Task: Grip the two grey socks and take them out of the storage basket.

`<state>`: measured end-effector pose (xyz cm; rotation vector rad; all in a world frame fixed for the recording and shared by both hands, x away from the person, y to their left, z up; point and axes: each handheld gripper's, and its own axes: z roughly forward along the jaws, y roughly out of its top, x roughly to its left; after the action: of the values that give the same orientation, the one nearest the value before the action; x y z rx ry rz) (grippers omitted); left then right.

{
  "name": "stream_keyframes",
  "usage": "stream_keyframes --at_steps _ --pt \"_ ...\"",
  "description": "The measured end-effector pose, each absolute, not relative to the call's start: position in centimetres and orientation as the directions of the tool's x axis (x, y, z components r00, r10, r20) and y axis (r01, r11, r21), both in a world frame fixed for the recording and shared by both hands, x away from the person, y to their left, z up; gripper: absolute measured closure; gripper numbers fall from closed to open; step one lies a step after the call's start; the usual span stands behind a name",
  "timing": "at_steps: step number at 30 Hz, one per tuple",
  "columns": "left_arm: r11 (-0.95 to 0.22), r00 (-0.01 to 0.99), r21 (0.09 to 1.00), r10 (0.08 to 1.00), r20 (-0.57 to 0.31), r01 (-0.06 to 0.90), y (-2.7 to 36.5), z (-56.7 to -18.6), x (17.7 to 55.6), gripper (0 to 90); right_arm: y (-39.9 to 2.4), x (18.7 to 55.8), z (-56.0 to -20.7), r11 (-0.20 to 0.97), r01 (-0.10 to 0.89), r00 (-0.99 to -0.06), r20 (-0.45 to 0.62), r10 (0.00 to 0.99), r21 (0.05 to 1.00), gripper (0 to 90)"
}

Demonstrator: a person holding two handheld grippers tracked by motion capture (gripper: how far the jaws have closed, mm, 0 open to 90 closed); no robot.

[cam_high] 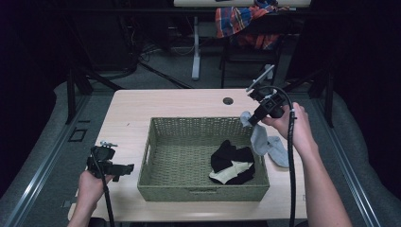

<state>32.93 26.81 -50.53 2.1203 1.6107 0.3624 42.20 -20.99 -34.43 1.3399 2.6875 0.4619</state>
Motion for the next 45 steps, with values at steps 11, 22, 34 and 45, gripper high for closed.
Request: stream_keyframes --at_steps 11,22,34,45 --pt "-0.213 0.280 0.503 0.958 -0.061 0.838 26.9 -50.5 32.9 0.7 -25.8 41.2 -34.3 0.500 0.805 -0.542 0.053 0.839 0.320 83.6" --pt "-0.216 0.283 0.500 0.957 -0.060 0.839 26.9 -50.5 32.9 0.7 -28.6 40.8 -36.5 0.431 0.849 -0.464 0.039 0.885 0.307 83.5" --pt "-0.217 0.286 0.503 0.956 -0.063 0.836 26.8 -50.5 32.9 0.7 -30.2 42.0 -39.5 0.395 0.879 -0.417 0.028 0.909 0.266 83.5" --pt "-0.217 0.286 0.503 0.956 -0.064 0.837 26.8 -50.4 32.9 0.7 -31.0 43.1 -41.6 0.381 0.893 -0.399 0.031 0.916 0.239 83.4"
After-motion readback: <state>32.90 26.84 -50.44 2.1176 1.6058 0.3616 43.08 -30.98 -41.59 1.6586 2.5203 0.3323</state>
